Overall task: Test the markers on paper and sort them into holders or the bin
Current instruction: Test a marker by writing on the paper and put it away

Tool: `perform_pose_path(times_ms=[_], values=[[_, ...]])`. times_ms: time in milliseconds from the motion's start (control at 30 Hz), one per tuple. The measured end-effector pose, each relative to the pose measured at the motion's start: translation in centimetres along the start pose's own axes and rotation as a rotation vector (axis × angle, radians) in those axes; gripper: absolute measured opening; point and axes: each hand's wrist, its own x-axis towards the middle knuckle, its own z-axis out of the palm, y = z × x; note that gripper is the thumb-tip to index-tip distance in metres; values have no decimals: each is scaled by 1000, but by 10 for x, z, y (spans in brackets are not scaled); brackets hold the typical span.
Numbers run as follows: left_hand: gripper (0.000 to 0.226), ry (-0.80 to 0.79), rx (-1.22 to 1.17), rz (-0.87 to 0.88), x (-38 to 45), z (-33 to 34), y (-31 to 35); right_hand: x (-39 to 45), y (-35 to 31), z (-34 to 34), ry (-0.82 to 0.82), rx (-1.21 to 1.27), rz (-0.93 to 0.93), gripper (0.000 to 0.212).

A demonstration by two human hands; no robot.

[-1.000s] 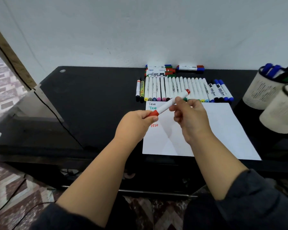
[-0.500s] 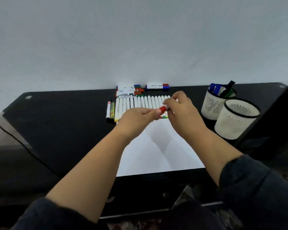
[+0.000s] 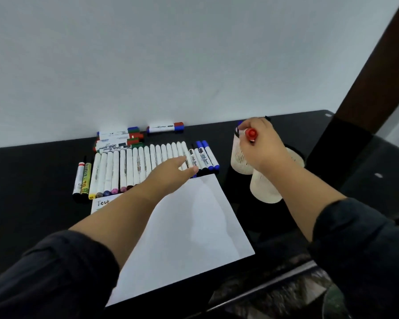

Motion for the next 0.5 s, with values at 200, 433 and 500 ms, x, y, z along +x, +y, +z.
perform_pose_path(times_ms=[200,433,500], values=[[71,-33,316,27,42,17,-18,25,14,-6,-117,-117,102,20],[76,19,479,42,54,29,-42,50,23,-2,-208,-254,160,13],[75,26,489,50,55,30,-44,54,23,0,-202,-264,166,16]])
